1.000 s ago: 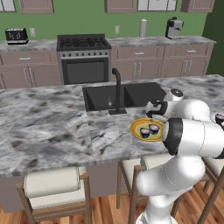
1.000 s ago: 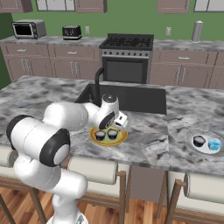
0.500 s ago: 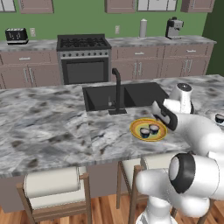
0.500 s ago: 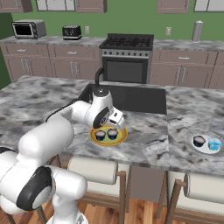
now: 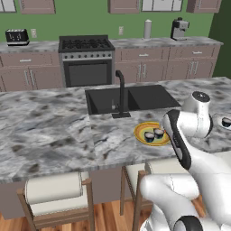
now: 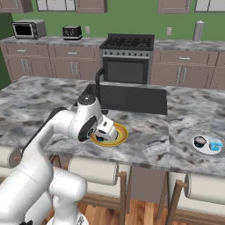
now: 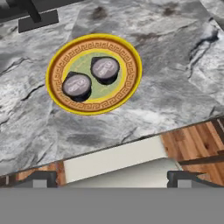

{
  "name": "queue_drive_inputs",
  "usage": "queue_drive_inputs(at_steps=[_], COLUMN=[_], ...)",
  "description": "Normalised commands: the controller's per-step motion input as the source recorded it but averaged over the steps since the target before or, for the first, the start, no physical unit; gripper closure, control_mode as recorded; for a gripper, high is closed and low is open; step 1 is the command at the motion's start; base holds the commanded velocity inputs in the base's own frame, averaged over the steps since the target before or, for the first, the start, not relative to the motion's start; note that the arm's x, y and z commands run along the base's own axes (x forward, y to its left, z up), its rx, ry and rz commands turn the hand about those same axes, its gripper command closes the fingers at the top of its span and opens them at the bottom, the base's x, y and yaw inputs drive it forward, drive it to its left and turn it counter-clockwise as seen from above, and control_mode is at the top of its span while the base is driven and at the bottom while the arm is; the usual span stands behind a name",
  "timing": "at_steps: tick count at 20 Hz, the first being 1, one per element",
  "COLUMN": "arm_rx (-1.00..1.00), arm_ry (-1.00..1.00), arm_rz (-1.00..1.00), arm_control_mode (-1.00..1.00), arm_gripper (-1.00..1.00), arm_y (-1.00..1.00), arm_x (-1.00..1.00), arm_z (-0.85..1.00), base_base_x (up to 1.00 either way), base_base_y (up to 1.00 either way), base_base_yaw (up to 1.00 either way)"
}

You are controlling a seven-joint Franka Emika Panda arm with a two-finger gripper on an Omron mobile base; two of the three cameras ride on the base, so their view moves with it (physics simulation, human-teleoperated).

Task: Place two yogurt containers on each plate.

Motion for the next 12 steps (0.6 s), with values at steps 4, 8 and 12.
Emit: queue_drive_inputs(at_steps=[4,8,12], arm_rx=[-0.01,-0.01,-0.01], arm_ry=[0.0,-0.01,-0.05], arm_rz=[0.0,0.03,0.04], arm_control_mode=[-1.0,-1.0,-1.0], arm_gripper=[-1.0,-1.0,-1.0], arm_y=[0.24,0.21,0.17], arm_x=[-0.74,-0.79,-0.81], arm_z=[0.39,0.22,0.1], base_base_x=[0.0,0.0,0.0], base_base_y=[0.0,0.0,0.0], base_base_yaw=[0.0,0.0,0.0])
